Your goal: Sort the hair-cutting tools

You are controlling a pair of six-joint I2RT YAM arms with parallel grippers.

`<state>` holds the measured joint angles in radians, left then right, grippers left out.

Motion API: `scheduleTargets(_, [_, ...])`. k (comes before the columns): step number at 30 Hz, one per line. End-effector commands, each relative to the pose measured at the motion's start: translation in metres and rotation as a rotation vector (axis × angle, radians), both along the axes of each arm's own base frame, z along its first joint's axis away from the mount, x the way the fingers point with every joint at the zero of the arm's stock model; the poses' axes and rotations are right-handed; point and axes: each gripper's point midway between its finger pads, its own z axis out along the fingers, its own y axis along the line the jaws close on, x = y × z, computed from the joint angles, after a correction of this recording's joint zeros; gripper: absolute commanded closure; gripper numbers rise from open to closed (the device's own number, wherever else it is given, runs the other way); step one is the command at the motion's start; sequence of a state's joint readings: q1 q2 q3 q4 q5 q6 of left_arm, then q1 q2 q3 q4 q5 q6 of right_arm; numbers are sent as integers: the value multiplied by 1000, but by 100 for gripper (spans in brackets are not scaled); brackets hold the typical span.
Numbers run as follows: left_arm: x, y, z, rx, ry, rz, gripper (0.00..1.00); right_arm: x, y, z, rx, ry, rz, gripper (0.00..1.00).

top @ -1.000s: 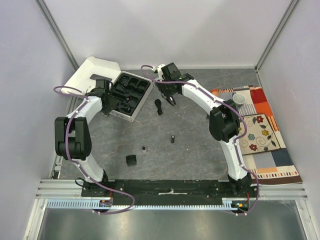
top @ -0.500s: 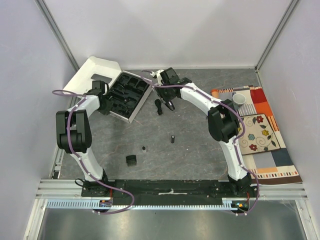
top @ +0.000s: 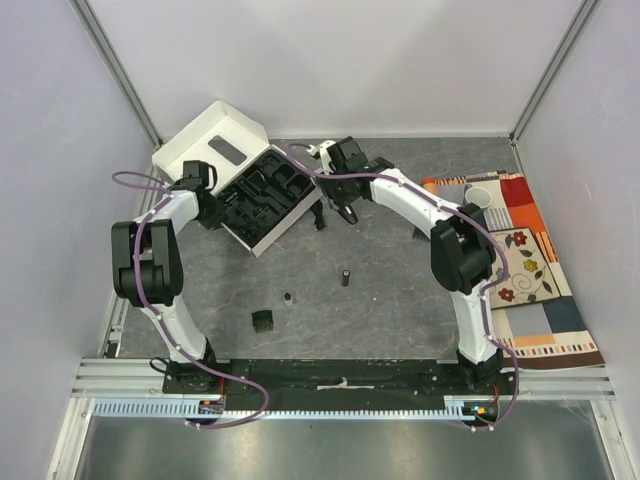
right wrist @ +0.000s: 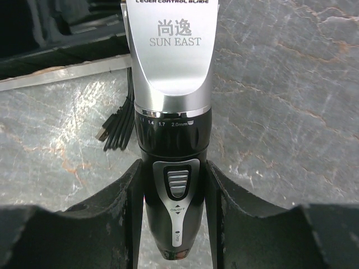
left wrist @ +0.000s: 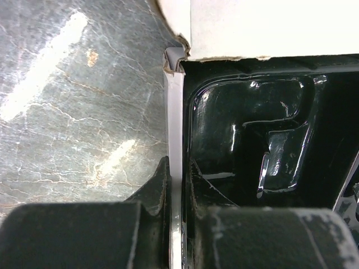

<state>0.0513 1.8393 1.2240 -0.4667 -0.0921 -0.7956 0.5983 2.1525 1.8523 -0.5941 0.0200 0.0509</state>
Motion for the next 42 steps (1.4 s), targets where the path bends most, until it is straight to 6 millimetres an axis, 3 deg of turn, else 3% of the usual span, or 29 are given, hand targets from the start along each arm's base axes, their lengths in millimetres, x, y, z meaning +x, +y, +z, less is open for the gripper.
scheduleTargets(1, [10, -25, 8, -8, -38, -161, 98, 2, -2, 72, 72, -151, -2, 78])
scheduleTargets(2, [11, -22, 12, 10, -44, -157, 98, -1, -4, 82, 80, -166, -2, 78])
scheduleTargets(3, [11, -35, 14, 17, -46, -189, 98, -4, -7, 82, 77, -164, -2, 78])
scheduleTargets(6, [10, -40, 20, 45, -53, -208, 98, -11, -13, 92, 81, -176, -9, 78])
scheduleTargets(10, [12, -37, 31, 66, -72, -193, 98, -17, -17, 103, 91, -192, -12, 78])
scheduleTargets(17, [34, -28, 76, 46, -167, -144, 98, -20, -19, 99, 89, -181, -14, 79])
scheduleTargets(20, [40, -19, 86, 46, -185, -105, 98, -21, -20, 99, 87, -180, -17, 80])
scheduleTargets(21, [40, -18, 87, 52, -180, -100, 98, -21, -21, 99, 86, -181, -18, 80])
scheduleTargets(22, [41, -2, 87, 67, -178, -60, 98, -22, -21, 99, 87, -180, -17, 79])
scheduleTargets(30, [41, 23, 76, 157, -135, 58, 98, -22, -20, 98, 95, -180, -22, 80])
scheduleTargets(42, [53, 36, 71, 198, -152, 139, 98, -22, -21, 85, 88, -165, -24, 80])
